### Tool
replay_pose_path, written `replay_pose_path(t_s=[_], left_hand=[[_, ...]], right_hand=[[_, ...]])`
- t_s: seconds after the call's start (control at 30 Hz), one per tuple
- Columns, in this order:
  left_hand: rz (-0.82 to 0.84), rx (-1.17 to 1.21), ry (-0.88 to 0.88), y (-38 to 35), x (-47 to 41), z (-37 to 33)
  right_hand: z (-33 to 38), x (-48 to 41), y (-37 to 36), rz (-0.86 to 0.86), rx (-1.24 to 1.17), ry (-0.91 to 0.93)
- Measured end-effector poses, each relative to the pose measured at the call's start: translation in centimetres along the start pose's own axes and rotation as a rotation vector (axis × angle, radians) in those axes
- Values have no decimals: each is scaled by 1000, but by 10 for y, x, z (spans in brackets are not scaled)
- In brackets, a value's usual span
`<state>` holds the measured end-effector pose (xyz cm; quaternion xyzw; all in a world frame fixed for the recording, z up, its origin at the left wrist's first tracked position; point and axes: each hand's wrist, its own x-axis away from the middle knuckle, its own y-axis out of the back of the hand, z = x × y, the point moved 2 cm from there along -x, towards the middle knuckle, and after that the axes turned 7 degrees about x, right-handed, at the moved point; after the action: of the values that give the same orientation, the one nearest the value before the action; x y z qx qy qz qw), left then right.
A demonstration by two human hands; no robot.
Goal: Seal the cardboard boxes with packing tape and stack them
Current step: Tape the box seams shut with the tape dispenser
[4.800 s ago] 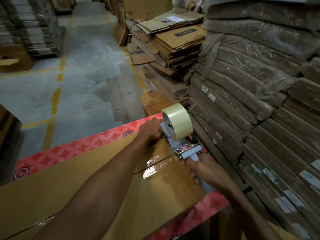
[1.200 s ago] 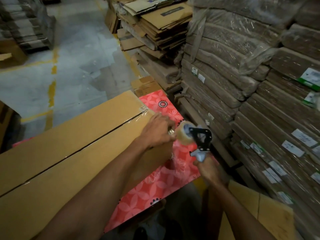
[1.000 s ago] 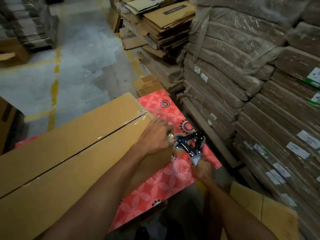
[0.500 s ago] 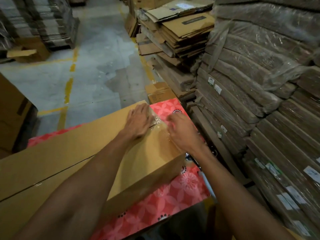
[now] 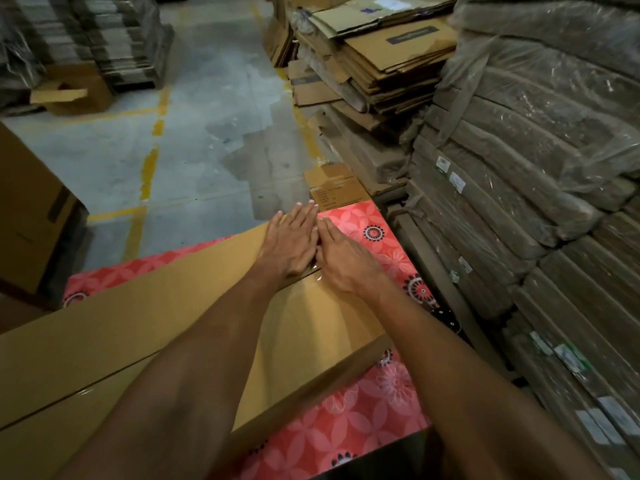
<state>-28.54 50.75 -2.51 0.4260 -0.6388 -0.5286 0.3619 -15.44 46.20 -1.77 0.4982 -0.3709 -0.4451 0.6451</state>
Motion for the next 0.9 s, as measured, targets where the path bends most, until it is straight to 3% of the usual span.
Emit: replay_pose_path(t_s=[0.27,0.47,0.57,0.7,0.9], left_hand=[[69,63,14,7,3,-4],[187,134,-54,17,39,-8],[100,156,-50,11,119,-13],[39,127,92,13,216,18],[-1,139,255,23,306,102]], right_hand=[[7,107,-6,-12,75,-188],[14,108,-6,-55,170,-242],[51,94,-8,-110,110,-94],[127,84,-25,2,54,243],[119,81,-36,83,206,280]])
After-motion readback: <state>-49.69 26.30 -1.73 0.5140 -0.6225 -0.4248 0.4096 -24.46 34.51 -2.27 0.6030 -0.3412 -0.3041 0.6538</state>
